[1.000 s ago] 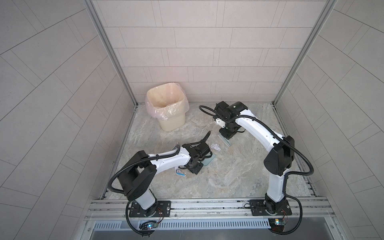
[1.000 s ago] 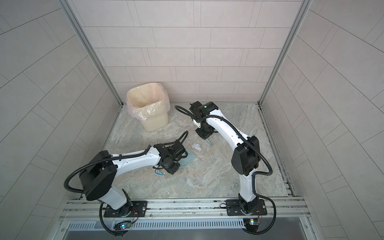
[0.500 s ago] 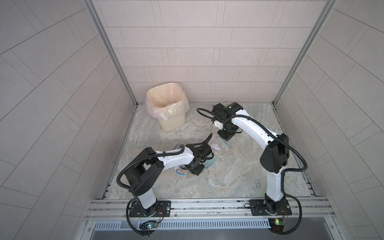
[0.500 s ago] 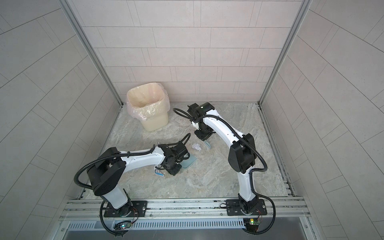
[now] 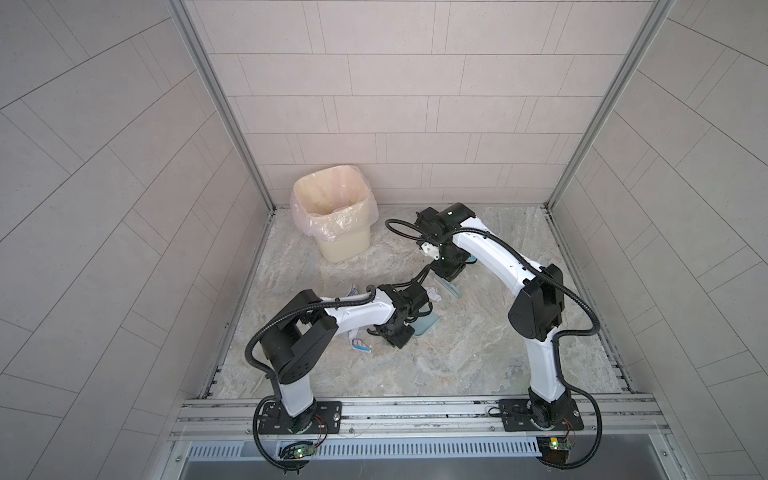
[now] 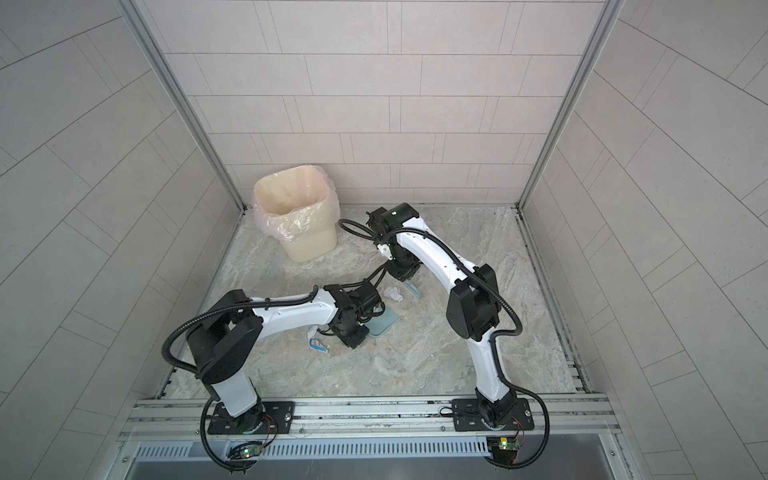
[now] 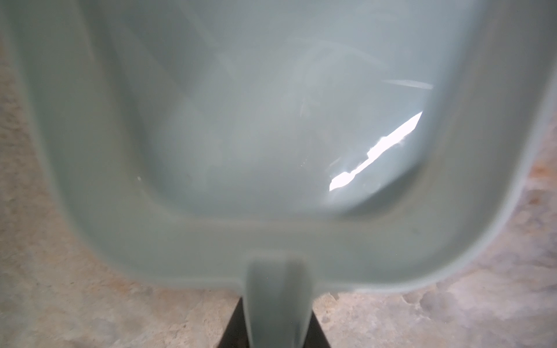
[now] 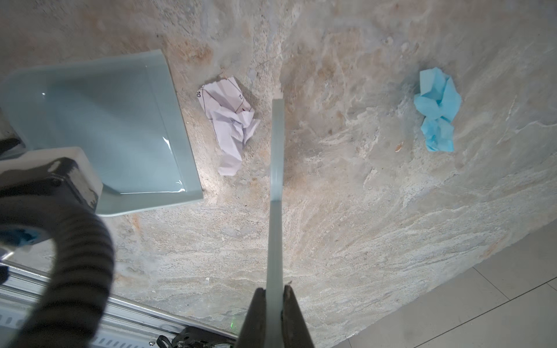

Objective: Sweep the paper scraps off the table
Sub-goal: 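Sweep the white printed scrap into the dustpan with the right gripper's brush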

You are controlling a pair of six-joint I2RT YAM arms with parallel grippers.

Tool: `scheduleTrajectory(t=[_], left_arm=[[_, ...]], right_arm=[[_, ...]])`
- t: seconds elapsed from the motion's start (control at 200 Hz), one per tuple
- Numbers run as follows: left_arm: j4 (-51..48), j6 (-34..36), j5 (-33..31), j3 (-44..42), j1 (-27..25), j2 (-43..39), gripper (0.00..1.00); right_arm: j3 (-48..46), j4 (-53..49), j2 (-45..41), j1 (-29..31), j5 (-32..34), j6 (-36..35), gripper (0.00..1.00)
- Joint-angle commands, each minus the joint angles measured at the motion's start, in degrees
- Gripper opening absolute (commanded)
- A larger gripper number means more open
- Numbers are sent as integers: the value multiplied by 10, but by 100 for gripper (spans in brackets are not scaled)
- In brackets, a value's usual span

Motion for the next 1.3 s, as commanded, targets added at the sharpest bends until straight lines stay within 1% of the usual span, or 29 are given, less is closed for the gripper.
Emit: scheduleTrajectory(t=[0.0,0.1,0.305,0.505,0.565,0.706,0.916,0.981,1.181,1.296], left_arm=[[-12,5,6,11,0,10,0],[-12,5,8,12,1,14,0],[-13,7,8,14,2,20,0],[-13,8,6,13,2,22,0],[-12,8,6,12,2,23,0],[-12,8,2,11,2,21,0],[-12,6,-1,8,2,16,0],[-11,7,-1,8,2,17,0],[-12,7,-3,9,2,16,0],[-11,6,-4,8,2,14,0]], right_arm=[[17,-40,10,12,0,-12,0],[27,-53,13,18,-13,-17,0],[27,-71,-1,30,-61,-18,0],[13,-79,-28,36,-138,-20,0],[9,-80,-35,36,-150,-21,0],[2,-82,-45,29,-154,-21,0],[1,-80,-51,10,-96,-10,0],[6,-80,-47,10,-89,-9,0],[-1,-85,-31,24,-99,-12,0],[-8,-87,-35,34,-125,-16,0]])
